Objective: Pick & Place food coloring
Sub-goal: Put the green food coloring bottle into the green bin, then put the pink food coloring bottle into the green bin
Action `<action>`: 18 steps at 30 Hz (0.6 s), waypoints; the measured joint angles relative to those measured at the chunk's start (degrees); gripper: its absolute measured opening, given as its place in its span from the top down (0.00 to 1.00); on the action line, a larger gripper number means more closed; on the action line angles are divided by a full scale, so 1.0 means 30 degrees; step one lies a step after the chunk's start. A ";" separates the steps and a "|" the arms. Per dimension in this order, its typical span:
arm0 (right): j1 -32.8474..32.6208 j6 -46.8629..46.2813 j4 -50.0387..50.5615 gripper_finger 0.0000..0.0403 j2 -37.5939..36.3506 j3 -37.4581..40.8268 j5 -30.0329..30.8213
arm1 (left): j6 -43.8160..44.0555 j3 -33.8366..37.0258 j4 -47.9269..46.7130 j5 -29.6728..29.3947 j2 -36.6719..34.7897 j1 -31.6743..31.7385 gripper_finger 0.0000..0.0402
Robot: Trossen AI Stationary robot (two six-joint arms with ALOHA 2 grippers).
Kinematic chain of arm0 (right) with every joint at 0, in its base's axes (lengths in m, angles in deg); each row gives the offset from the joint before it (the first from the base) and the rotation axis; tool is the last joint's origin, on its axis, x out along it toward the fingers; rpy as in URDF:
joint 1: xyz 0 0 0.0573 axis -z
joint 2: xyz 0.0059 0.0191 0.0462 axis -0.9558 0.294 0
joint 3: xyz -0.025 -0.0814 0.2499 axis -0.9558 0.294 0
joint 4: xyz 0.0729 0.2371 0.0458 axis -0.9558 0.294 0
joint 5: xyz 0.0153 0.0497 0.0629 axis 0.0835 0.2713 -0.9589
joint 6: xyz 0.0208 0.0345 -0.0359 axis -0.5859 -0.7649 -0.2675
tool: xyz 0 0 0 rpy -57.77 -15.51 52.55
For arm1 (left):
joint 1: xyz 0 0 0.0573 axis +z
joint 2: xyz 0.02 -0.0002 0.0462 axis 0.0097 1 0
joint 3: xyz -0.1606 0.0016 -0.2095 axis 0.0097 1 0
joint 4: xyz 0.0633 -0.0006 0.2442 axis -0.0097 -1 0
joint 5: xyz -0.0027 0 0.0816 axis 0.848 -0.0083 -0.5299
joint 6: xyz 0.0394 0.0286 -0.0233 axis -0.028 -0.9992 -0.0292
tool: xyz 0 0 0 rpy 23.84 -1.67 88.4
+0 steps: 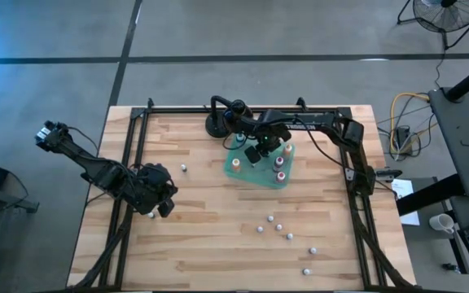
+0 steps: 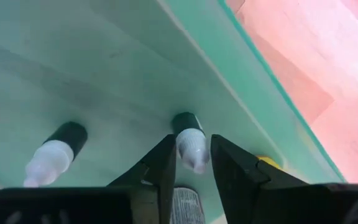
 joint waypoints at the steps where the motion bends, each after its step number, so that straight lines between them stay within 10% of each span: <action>1: 0.0006 0.0034 0.0000 0.76 0.0000 0.0000 0.0007 | 0.0001 0.0000 -0.0006 0.0000 -0.0006 0.0003 1.00; 18: -0.0397 0.0194 0.0098 0.58 -0.1367 -0.0193 0.0744 | 0.0048 0.0000 0.0000 -0.0474 0.0000 0.0000 1.00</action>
